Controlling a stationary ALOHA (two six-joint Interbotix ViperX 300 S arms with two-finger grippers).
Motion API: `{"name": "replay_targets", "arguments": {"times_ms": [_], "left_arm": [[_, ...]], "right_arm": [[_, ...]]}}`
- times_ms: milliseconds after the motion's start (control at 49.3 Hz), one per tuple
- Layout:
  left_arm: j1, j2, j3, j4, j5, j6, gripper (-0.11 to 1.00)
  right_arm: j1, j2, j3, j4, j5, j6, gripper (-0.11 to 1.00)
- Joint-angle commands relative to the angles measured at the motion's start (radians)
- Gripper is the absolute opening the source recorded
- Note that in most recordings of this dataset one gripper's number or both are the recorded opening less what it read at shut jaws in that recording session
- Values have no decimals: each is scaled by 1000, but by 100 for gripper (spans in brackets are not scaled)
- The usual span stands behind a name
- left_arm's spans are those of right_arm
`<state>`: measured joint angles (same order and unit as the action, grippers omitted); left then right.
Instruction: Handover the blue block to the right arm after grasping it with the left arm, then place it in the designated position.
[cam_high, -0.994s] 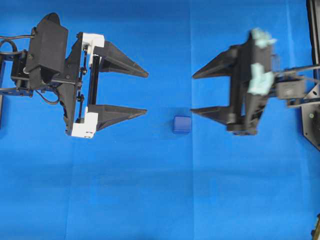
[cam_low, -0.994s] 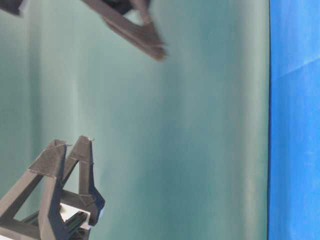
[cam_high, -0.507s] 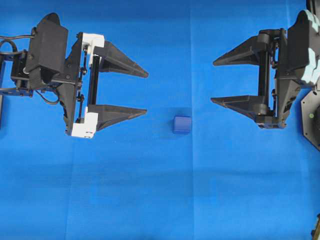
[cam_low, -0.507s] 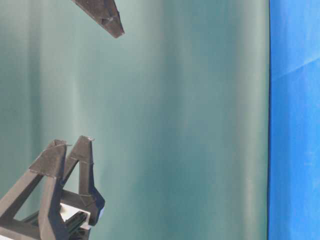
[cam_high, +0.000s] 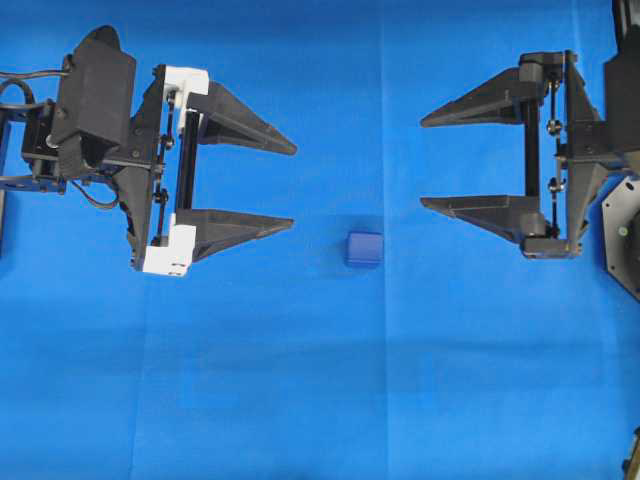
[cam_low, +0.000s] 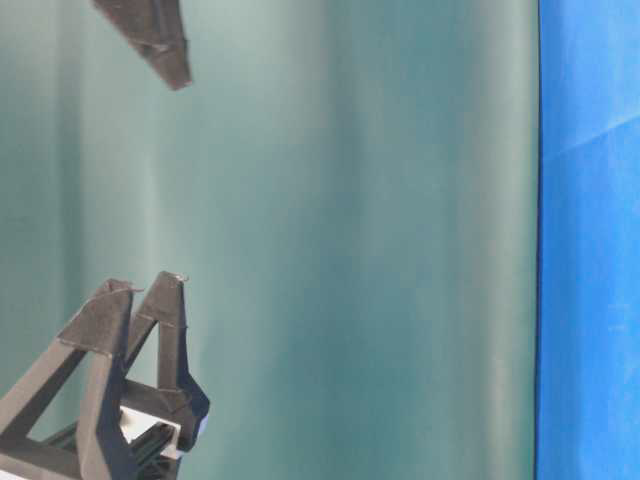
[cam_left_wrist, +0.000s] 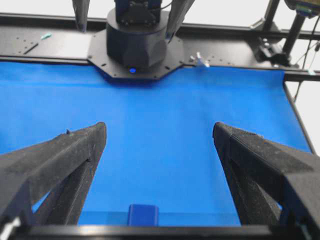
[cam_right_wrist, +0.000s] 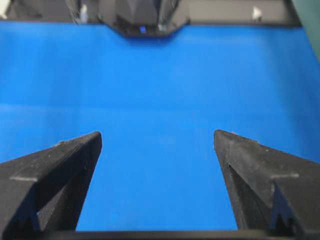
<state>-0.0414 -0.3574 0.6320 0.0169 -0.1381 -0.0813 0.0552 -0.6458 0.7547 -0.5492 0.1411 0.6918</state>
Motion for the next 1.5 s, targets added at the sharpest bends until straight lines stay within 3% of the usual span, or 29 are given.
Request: {"name": "replay_targets", "arguments": {"times_ms": [0,223,1480], "left_arm": [[2,-20,-25,2,-9,0,92],[3,-18,-25,2,-9,2,92],[2,-20,-25,2,-11,2,92]], "right_arm": [[0,-8,-11,-14,-35,-2,87],[-3,-3,-3,-21,-81,-2,87],[-5,-5,2,-21,-75,0,87]]}}
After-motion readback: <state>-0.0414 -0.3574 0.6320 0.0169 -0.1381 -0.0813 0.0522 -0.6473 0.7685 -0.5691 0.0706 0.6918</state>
